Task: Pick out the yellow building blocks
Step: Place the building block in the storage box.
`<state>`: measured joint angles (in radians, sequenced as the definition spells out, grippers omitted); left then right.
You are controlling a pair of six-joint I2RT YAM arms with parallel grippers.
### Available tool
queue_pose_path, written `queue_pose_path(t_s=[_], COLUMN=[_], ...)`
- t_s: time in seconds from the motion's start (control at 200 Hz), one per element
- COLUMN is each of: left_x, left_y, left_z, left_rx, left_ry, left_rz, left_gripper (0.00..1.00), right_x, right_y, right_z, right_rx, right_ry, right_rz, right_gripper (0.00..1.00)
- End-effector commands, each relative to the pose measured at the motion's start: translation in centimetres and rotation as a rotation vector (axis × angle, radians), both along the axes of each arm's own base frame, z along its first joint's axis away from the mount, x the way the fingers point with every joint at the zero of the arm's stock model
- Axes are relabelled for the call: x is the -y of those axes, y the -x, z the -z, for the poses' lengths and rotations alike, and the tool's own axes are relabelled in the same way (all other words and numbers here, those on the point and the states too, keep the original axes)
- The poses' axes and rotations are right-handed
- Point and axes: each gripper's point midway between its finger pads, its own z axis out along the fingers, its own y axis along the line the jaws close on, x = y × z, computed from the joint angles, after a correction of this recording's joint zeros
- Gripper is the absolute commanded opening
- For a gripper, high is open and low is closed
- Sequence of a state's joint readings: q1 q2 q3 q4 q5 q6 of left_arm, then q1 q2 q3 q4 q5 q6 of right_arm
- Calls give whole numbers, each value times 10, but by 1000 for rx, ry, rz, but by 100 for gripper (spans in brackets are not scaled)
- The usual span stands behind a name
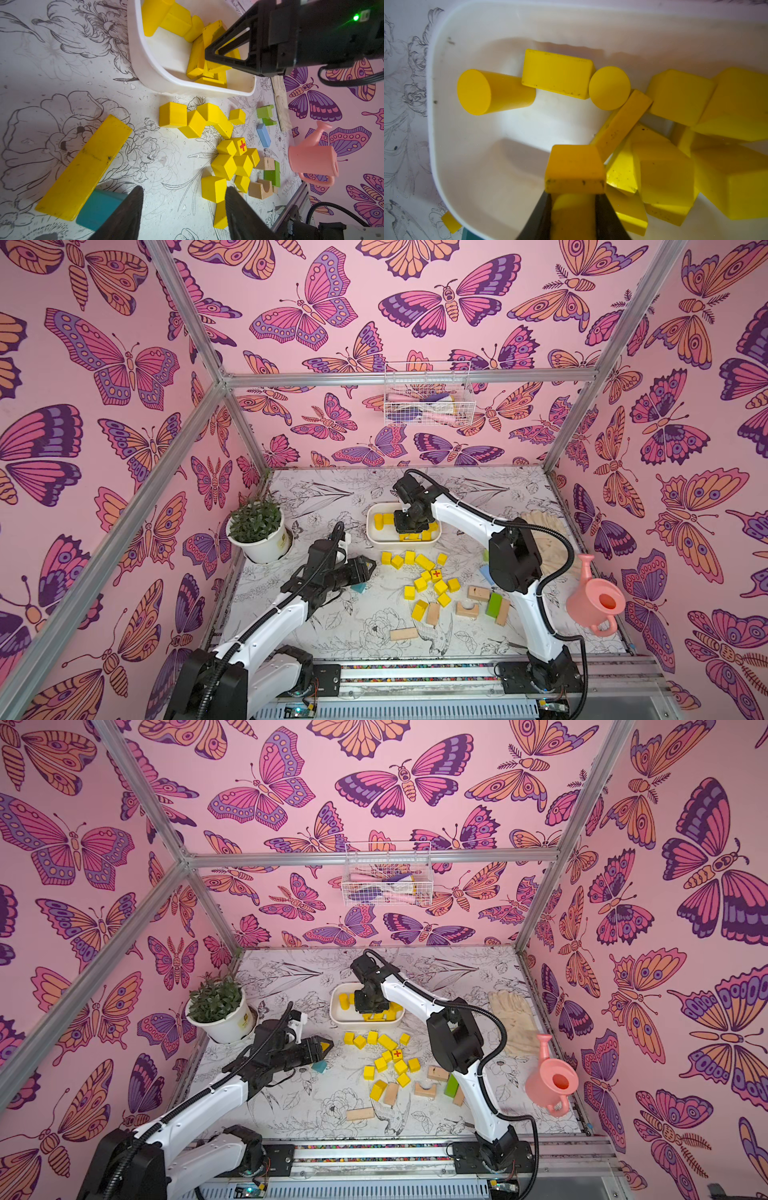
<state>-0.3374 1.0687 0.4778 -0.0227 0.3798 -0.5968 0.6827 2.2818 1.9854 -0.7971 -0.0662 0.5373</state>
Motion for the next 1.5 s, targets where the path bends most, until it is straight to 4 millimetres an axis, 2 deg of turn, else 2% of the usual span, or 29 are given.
queue_pose_path(t_s=[0.0,0.26,0.636,0.811,0.941,1.092,1.222,1.342,1.497], left_x=[0,-1,-1,-1,-3,-15,-25,-41,-54], left_y=[2,2,2,2,1,1,2,5,9], left_z=[-1,0,1,1,1,7,13,20,29], left_rx=[6,2,-1,-3,-5,-33,-69,-112,-175], left_ry=[24,28,28,27,18,-29,-76,-131,-186], left_rz=[2,2,0,-2,-13,-70,-121,-197,-256], left_gripper=[63,63,63,63,63,62,63,63,64], right_x=[-8,-9,-7,-5,1,17,38,61,92], right_y=[1,0,3,6,10,20,37,60,96], right_z=[0,3,-6,-13,-27,-47,-63,-68,-62], right_rx=[-10,-13,5,18,40,84,123,140,139], right_ry=[-11,-9,-14,-15,-21,-11,2,15,6], right_rz=[6,4,-17,-24,-22,-25,-26,-20,-5], right_gripper=[13,24,42,44,44,44,44,43,43])
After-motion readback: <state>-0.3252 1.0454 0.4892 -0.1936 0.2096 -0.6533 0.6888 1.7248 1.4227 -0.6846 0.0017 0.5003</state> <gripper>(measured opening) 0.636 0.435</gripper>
